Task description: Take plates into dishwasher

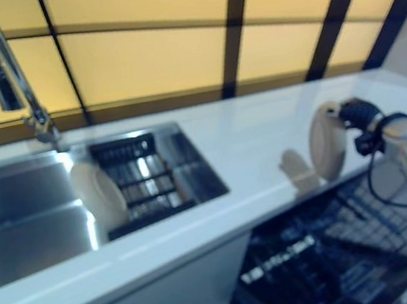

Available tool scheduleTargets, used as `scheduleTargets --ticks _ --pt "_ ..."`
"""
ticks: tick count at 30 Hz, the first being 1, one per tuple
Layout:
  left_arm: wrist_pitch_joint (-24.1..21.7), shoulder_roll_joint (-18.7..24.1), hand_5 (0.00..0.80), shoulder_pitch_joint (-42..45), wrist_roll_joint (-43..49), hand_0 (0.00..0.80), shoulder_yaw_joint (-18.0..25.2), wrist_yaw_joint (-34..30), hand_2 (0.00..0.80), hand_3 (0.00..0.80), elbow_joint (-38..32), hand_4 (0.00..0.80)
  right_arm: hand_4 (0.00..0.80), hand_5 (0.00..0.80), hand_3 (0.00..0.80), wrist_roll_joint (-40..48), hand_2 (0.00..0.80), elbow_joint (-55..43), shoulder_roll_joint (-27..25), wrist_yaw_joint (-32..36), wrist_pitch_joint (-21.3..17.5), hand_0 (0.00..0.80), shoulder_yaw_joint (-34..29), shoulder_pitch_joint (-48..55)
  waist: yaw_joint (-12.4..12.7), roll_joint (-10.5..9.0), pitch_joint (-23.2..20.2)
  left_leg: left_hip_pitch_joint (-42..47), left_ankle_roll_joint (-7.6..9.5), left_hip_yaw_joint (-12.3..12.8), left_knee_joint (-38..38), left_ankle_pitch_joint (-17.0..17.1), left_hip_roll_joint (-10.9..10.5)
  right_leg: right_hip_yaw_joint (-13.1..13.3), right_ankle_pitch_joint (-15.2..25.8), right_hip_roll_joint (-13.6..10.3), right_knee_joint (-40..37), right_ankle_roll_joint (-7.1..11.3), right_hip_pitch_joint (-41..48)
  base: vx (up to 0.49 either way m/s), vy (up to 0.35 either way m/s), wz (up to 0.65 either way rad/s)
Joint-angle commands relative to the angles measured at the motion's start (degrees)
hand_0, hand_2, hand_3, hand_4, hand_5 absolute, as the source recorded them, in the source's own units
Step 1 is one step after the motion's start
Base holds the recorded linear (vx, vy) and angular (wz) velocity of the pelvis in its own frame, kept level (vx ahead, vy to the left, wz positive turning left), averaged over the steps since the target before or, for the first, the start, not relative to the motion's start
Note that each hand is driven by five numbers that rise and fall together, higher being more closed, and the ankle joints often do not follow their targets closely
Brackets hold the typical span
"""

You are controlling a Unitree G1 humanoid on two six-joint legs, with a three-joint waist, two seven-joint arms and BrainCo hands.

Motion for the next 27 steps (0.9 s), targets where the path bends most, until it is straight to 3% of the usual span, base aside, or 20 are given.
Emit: scheduleTargets --ticks 1,14,20,23,27 --pt "-0.71 -1.15 0.000 -0.81 -2.07 0.000 -1.39 1.62 0.000 0.000 2.41 0.000 0.800 0.800 0.800 1.14 0.800 1.86 -4.33 1.40 -1.26 0.800 -0.19 -8.02 0.24 0.60 -2.00 -5.25 2.33 -1.05 -0.01 2.87 -2.58 -0.14 -2.48 -3.07 7.07 4.35 5.51 -0.083 -0.057 0.01" --pt "0.04 -0.89 0.000 -2.51 -3.96 0.000 1.52 3.33 0.000 0.000 2.74 0.000 0.800 0.800 0.800 -0.81 0.800 0.17 -5.88 6.38 -0.41 0.800 -2.92 -1.86 -1.73 0.90 -1.87 -5.53 0.28 -0.76 -0.20 4.64 -0.53 0.08 -4.76 -0.17 5.83 1.63 4.71 -0.092 -0.072 0.01" --pt "-0.29 -1.33 0.000 -1.48 -5.45 0.000 3.59 3.76 0.000 0.000 2.54 0.000 0.800 0.800 0.800 -1.88 0.800 -0.60 -6.08 8.16 -0.62 0.800 -3.25 0.18 -1.13 0.73 -0.68 -8.76 -2.31 0.00 0.13 8.14 1.43 0.58 -3.55 2.18 1.96 0.46 5.84 -0.128 -0.115 0.01" --pt "-0.80 -1.45 0.000 -0.76 -5.22 0.000 3.96 4.03 0.000 0.000 2.62 0.000 0.800 0.800 0.800 -2.41 0.800 -1.19 -5.67 8.10 -0.99 0.800 -3.72 1.21 -0.40 0.79 0.36 -10.66 -3.23 -1.65 0.75 9.41 1.56 1.85 -2.50 3.03 0.14 0.01 6.36 -0.117 -0.103 0.00" --pt "0.34 -1.43 0.000 -1.52 -5.26 0.000 4.82 2.49 0.000 0.000 2.67 0.000 0.800 0.800 0.800 -1.02 0.800 -0.36 -6.94 8.75 -0.23 0.800 -0.91 -1.29 -0.99 -0.89 1.24 -9.14 -2.41 -7.71 16.33 3.34 0.56 2.48 -0.22 0.81 -0.07 -1.17 4.33 -0.151 -0.016 -0.01"
